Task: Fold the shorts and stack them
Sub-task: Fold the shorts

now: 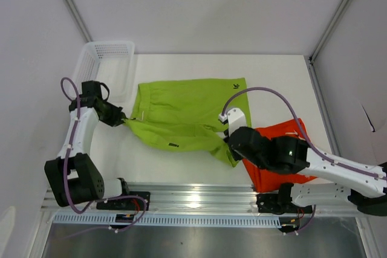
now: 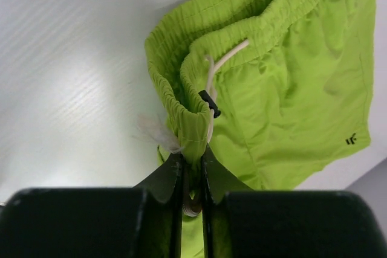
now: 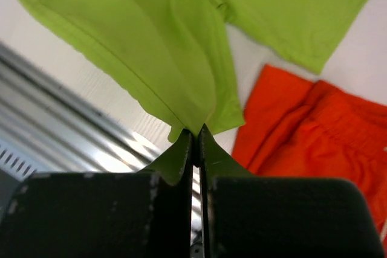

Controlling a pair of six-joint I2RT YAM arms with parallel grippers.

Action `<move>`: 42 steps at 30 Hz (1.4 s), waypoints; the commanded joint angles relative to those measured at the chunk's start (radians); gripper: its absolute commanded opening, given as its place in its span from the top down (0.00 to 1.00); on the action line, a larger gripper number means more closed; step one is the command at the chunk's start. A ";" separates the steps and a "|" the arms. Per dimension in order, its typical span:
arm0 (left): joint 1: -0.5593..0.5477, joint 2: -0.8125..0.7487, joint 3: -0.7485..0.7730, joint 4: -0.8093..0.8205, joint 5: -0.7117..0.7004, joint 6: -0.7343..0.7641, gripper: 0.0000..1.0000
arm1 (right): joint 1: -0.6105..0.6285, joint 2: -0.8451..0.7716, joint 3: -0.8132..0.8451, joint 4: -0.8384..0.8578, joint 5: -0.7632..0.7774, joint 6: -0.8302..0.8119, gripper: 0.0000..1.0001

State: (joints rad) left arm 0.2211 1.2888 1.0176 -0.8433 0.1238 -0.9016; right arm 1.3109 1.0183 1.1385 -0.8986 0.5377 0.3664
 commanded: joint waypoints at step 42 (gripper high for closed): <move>0.020 0.481 0.607 -0.125 0.192 -0.364 1.00 | -1.064 0.652 0.675 0.185 -0.869 -0.386 1.00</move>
State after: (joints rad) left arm 0.2321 1.7329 1.5661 -0.9604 0.3149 -1.2335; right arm 0.2726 1.6306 1.7409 -0.7578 -0.2836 -0.0120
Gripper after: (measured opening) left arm 0.123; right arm 0.015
